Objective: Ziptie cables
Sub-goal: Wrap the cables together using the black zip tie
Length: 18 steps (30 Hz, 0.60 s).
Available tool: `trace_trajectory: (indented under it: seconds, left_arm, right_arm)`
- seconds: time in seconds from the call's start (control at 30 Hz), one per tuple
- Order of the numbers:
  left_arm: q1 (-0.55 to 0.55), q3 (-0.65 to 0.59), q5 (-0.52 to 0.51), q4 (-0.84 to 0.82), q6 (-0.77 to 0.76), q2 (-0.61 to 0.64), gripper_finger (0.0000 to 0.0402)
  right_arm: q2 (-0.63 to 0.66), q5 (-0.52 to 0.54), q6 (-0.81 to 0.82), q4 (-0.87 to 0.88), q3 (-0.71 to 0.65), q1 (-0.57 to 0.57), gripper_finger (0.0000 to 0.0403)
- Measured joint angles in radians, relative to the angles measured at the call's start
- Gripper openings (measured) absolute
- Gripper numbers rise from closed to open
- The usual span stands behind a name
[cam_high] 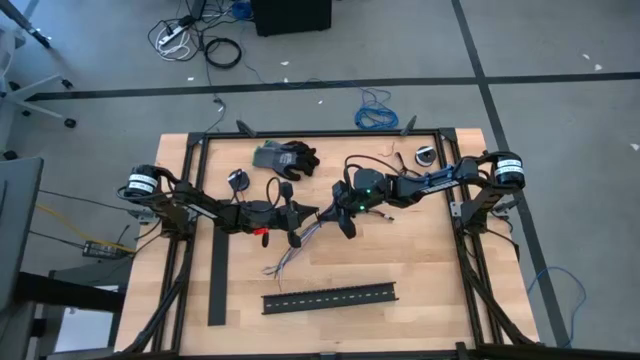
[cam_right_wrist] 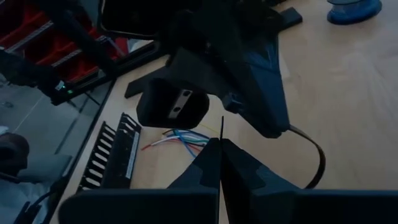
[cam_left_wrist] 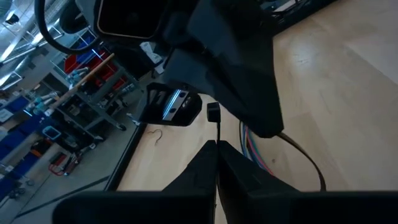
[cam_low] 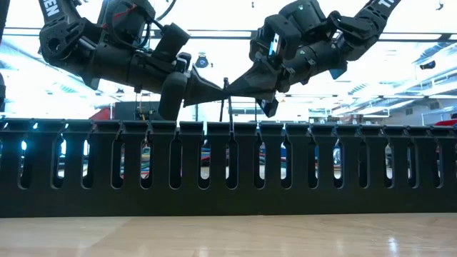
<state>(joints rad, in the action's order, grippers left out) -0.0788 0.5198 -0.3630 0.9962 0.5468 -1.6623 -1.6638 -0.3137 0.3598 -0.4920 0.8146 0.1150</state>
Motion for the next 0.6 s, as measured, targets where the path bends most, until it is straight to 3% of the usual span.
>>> trace_trajectory:
  seconds: [0.6]
  left_arm:
    - [0.000,0.001,0.001,0.000,-0.001,0.000,0.0000]
  right_arm:
    - [0.000,-0.004,0.004,-0.024,0.000,0.006,0.0000]
